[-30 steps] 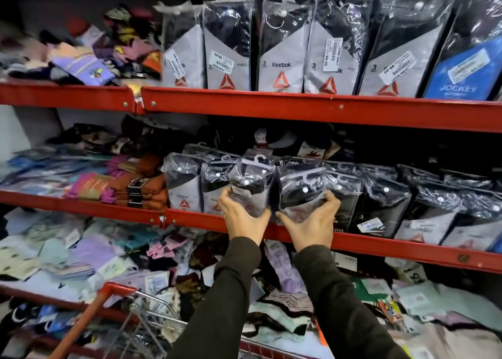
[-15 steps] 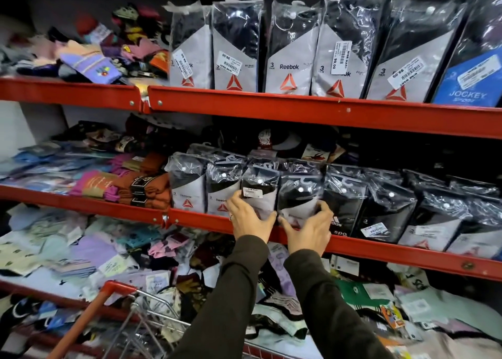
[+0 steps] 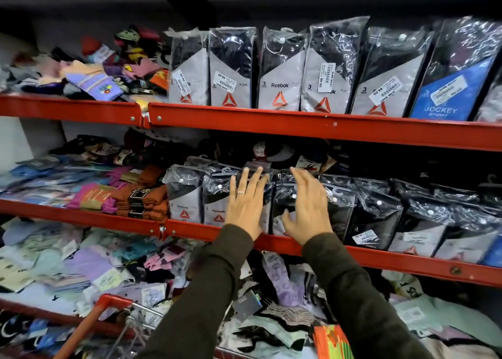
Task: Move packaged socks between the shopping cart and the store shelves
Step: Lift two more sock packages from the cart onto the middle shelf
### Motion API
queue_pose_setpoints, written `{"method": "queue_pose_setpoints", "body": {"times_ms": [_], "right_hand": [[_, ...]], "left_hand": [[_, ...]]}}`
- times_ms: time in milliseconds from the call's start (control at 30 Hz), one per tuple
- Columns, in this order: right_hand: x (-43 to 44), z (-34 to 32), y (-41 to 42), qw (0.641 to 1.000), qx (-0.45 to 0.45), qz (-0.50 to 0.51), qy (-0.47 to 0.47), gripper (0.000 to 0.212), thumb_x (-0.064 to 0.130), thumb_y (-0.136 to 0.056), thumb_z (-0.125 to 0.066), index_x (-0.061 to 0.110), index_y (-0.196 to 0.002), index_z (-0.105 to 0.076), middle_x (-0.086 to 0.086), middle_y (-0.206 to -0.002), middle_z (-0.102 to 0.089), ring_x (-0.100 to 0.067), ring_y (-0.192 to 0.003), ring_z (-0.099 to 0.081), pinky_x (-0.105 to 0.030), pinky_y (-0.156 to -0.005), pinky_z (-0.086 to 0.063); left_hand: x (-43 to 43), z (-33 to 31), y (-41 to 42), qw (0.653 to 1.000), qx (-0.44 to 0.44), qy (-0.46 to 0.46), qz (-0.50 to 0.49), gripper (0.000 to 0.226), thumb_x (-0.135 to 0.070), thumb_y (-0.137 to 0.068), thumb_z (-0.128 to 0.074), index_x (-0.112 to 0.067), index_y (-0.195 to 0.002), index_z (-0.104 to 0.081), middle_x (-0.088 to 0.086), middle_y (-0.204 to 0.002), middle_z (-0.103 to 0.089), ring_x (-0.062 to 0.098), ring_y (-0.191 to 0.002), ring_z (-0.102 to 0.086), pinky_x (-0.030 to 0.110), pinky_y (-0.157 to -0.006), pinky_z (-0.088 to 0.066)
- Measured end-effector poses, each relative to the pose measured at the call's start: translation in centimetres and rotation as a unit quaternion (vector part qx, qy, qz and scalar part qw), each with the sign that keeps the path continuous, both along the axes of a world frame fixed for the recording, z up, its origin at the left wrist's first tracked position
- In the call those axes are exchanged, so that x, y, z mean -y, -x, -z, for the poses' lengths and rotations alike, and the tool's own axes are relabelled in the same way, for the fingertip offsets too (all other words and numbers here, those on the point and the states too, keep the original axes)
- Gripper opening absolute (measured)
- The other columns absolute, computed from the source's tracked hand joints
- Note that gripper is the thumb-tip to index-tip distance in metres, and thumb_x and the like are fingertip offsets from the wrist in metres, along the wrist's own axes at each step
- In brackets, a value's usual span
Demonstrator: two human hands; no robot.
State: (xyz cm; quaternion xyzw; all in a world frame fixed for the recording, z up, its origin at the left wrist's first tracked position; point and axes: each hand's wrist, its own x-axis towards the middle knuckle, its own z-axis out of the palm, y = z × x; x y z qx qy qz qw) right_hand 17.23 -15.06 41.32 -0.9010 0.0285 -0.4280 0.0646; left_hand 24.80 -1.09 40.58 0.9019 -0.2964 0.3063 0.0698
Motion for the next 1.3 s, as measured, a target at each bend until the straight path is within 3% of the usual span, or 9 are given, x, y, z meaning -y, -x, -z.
{"method": "queue_pose_setpoints", "body": {"times_ms": [100,167,367,567,700,767,833,1033,1300], "right_hand": [[0.8,-1.1,-1.8,0.984,-0.154,0.038,0.079,0.102,0.021,-0.078,-0.070,0.004,-0.157,-0.007,-0.013,-0.162,-0.016,-0.029,-0.152,-0.010,-0.044,-0.126,-0.002],[1.4,-1.1,-2.5,0.967,-0.220,0.062,0.109,0.102,0.028,-0.084,-0.070,0.004,-0.157,-0.004,-0.012,-0.164,-0.013,-0.028,-0.153,-0.010,-0.042,-0.125,0.000],[3.1,-1.6,-2.2,0.963,-0.237,0.011,0.130,0.094,0.025,-0.082,-0.075,0.011,-0.155,-0.018,-0.009,-0.157,-0.029,-0.025,-0.148,-0.026,-0.040,-0.125,-0.014],[3.7,-2.3,-1.7,0.959,-0.246,-0.037,0.135,0.091,0.022,-0.077,-0.079,0.014,-0.151,-0.026,-0.007,-0.156,-0.033,-0.023,-0.147,-0.028,-0.037,-0.126,-0.012],[4.2,-2.3,-1.0,0.958,-0.229,-0.006,0.175,0.102,0.031,-0.078,-0.077,0.013,-0.156,-0.013,-0.006,-0.164,-0.017,-0.024,-0.155,-0.005,-0.044,-0.122,0.015],[5.3,-2.7,0.0,0.963,-0.210,0.015,0.169,0.111,0.039,-0.076,-0.078,0.012,-0.158,-0.007,-0.005,-0.166,-0.009,-0.024,-0.155,0.002,-0.044,-0.118,0.021],[6.9,-3.2,1.2,0.967,-0.205,0.036,0.144,0.117,0.040,-0.073,-0.079,0.011,-0.158,-0.004,-0.005,-0.167,-0.005,-0.024,-0.155,0.005,-0.044,-0.117,0.021],[12.1,-3.9,4.5,0.962,-0.236,0.119,0.073,0.120,0.041,-0.073,-0.081,0.007,-0.157,-0.002,-0.009,-0.166,-0.002,-0.029,-0.154,0.002,-0.048,-0.123,0.006],[15.4,-1.5,5.8,0.936,-0.287,0.178,0.101,0.112,0.043,-0.080,-0.076,0.002,-0.155,-0.004,-0.017,-0.160,-0.020,-0.030,-0.150,-0.019,-0.043,-0.125,-0.008]], "left_hand": [[0.8,-1.1,-1.1,0.994,-0.030,-0.104,-0.006,0.101,-0.003,-0.084,-0.064,-0.011,-0.160,0.002,0.008,-0.170,-0.001,0.030,-0.157,0.005,0.048,-0.124,0.011],[1.3,-1.5,-1.4,0.991,-0.045,-0.124,-0.002,0.097,0.002,-0.086,-0.062,-0.010,-0.160,-0.002,0.009,-0.169,-0.007,0.031,-0.157,-0.001,0.046,-0.126,0.007],[2.3,-1.7,-1.3,0.993,-0.055,-0.107,0.015,0.084,0.005,-0.090,-0.056,-0.008,-0.159,-0.010,0.011,-0.166,-0.017,0.033,-0.156,-0.011,0.044,-0.129,-0.003],[1.5,-1.6,-1.1,0.991,-0.063,-0.120,0.008,0.101,0.000,-0.081,-0.069,-0.009,-0.160,-0.008,0.010,-0.167,-0.016,0.031,-0.156,-0.009,0.044,-0.128,0.002],[1.3,-2.2,-0.8,0.984,-0.092,-0.150,-0.015,0.124,-0.032,-0.074,-0.083,-0.008,-0.160,0.003,0.010,-0.168,-0.005,0.032,-0.157,0.001,0.050,-0.125,0.011],[1.5,-2.8,-0.2,0.985,-0.091,-0.146,-0.004,0.139,-0.058,-0.066,-0.083,-0.006,-0.159,0.006,0.011,-0.169,-0.001,0.033,-0.157,0.004,0.054,-0.124,0.013],[2.4,-3.5,0.8,0.987,-0.065,-0.144,0.016,0.144,-0.070,-0.063,-0.079,-0.006,-0.159,0.006,0.010,-0.169,0.001,0.032,-0.157,0.006,0.056,-0.124,0.012],[8.8,-5.0,4.2,0.985,-0.024,-0.142,0.094,0.124,-0.055,-0.075,-0.079,-0.008,-0.160,-0.003,0.007,-0.169,-0.010,0.027,-0.157,-0.003,0.051,-0.125,0.010],[15.4,-3.9,5.8,0.979,-0.067,-0.166,0.094,0.109,-0.022,-0.081,-0.081,-0.007,-0.160,-0.007,0.011,-0.166,-0.017,0.029,-0.155,-0.016,0.041,-0.129,-0.005]]}}
